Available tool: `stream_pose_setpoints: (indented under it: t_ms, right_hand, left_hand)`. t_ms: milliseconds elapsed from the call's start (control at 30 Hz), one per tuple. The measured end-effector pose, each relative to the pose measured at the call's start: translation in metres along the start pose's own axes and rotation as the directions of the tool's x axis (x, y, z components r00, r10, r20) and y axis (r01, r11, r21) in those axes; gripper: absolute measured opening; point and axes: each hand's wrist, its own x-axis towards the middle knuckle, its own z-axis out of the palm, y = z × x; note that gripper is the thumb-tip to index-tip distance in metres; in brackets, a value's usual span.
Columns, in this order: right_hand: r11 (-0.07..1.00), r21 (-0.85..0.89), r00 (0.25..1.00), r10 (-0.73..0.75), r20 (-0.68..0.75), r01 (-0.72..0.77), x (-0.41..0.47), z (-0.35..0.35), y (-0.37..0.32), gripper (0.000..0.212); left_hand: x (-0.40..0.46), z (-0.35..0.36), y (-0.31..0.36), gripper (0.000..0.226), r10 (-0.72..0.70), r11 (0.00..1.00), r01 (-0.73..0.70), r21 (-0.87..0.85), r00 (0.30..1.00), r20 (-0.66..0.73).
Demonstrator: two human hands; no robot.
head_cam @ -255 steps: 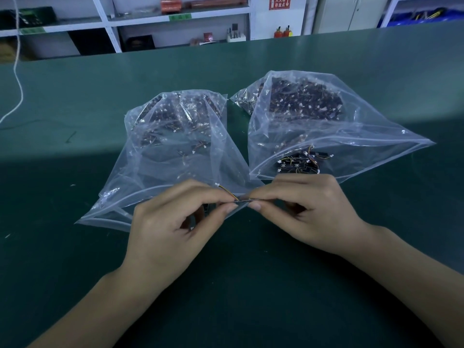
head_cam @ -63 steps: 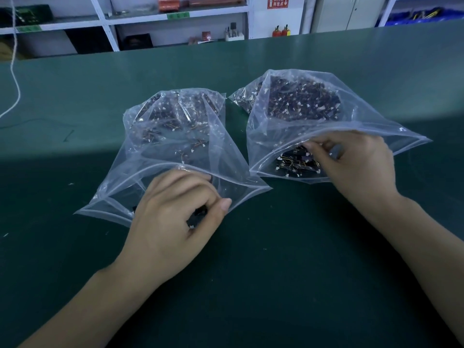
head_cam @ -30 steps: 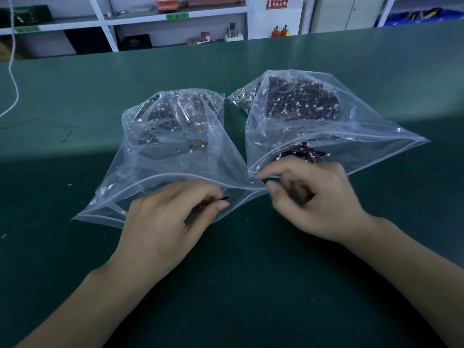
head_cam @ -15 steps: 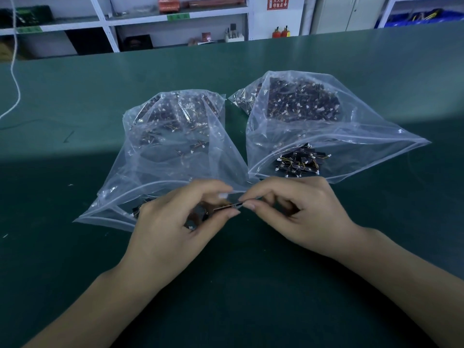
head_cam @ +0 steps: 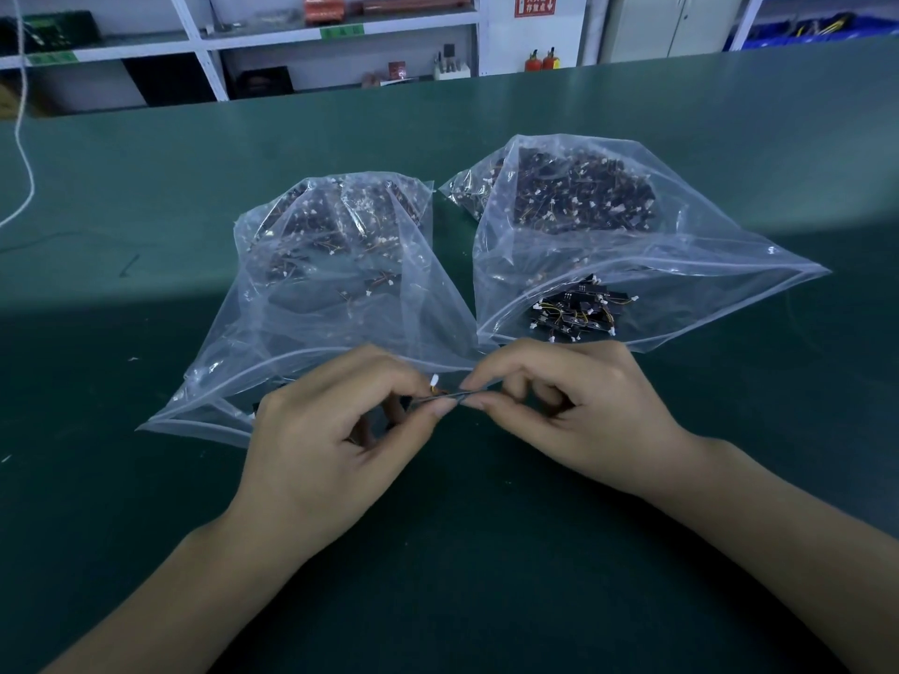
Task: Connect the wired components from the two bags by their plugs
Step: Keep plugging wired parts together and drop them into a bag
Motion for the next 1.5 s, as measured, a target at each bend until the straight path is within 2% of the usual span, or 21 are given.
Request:
stream_pose_setpoints:
  t_ms: [167,600,867,1000,1100,1300,1400,1500]
  right_hand:
    - [1.000,0.001,0.999,0.028,0.044,-0.028,-0.001,0.000,0.000,0.007]
    - [0.999,-0.012,0.993,0.048,0.106,-0.047,0.000,-0.002,0.000,0.011]
    - [0.995,-0.098,0.986,0.048,0.161,-0.033,0.002,-0.011,0.006,0.012]
    - [0.980,-0.193,0.990,0.065,0.128,-0.039,0.006,-0.026,0.022,0.003]
    - [0.950,-0.298,0.991,0.114,0.072,-0.088,0.008,-0.037,0.035,0.004]
    - [0.844,-0.418,0.940,0.280,-0.194,-0.337,0.007,-0.044,0.050,0.004]
    - [0.760,-0.463,0.890,0.395,-0.227,-0.456,0.007,-0.051,0.057,0.002]
    - [0.703,-0.490,0.855,0.457,-0.244,-0.516,0.008,-0.058,0.062,0.009]
  left_hand:
    - [-0.002,0.001,-0.002,0.021,0.006,1.000,-0.005,-0.005,0.997,0.070]
    - [-0.002,0.000,-0.007,0.021,0.000,1.000,0.000,-0.001,0.994,0.106]
    - [-0.001,-0.002,-0.005,0.019,0.018,0.998,-0.024,0.052,0.992,0.121]
    - [0.000,-0.007,-0.006,0.033,-0.008,0.984,-0.012,0.178,0.994,0.111]
    - [0.001,-0.007,-0.009,0.040,-0.064,0.962,0.019,0.272,0.986,0.155]
    - [0.004,-0.010,-0.017,0.026,-0.094,0.941,0.035,0.337,0.983,0.160]
    - [0.003,-0.014,-0.019,0.018,-0.184,0.908,0.091,0.408,0.964,0.194]
    - [0.002,-0.016,-0.021,0.022,-0.290,0.866,0.162,0.473,0.933,0.211]
